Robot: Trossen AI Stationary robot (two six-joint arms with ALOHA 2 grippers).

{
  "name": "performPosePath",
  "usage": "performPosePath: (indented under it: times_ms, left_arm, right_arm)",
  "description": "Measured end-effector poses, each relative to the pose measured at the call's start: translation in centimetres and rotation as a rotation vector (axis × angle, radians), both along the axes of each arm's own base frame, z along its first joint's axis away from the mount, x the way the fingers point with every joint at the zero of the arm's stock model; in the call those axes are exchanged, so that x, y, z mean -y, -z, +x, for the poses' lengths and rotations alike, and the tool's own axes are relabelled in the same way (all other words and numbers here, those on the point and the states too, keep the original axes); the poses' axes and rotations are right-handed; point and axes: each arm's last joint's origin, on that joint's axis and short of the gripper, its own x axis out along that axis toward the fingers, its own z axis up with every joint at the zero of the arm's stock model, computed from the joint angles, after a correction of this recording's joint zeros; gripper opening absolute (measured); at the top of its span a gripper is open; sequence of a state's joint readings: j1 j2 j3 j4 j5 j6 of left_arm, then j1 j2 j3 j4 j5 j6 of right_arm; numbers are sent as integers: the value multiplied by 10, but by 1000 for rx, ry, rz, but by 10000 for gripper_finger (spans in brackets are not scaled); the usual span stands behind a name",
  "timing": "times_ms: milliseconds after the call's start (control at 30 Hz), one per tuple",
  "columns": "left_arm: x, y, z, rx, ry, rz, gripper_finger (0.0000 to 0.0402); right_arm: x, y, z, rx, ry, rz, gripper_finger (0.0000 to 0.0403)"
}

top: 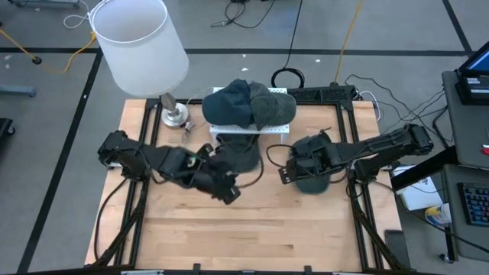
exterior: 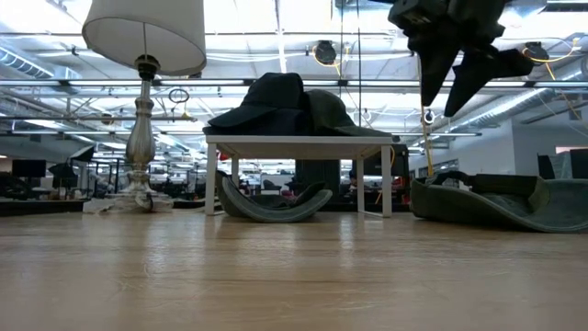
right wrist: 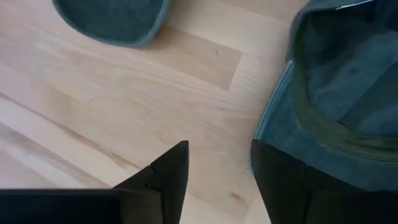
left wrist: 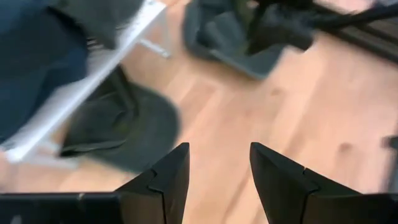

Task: Pick & Place hat
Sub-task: Stack the right black cap on the black cap on the shelf

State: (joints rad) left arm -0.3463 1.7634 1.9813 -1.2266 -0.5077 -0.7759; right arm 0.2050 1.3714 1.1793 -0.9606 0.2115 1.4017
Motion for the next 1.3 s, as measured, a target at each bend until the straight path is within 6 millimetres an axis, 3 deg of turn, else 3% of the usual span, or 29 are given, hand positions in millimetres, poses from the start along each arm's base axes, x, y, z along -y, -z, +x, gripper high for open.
performPosePath:
  times_ms: [233,567,800,1000,1200,1300]
  left_arm:
    - [28,24,-16,-53,-45,159,172]
    - [47,64,-19,-114,-6,169,172]
    - [47,68,-20,-130,10,185,172]
    - [48,68,-20,-139,19,181,172]
    - [48,68,-20,-144,25,174,172]
    - [48,69,-21,-156,42,173,172]
  right_arm:
    - [-2,2,7,-77,-2,-14,164]
    - [0,38,9,-231,7,-46,164]
    - [4,71,12,-218,20,-70,164]
    - [7,99,-3,-256,73,-75,164]
    - [9,113,-12,-275,81,-91,160]
    - [9,113,-12,-277,72,-93,128]
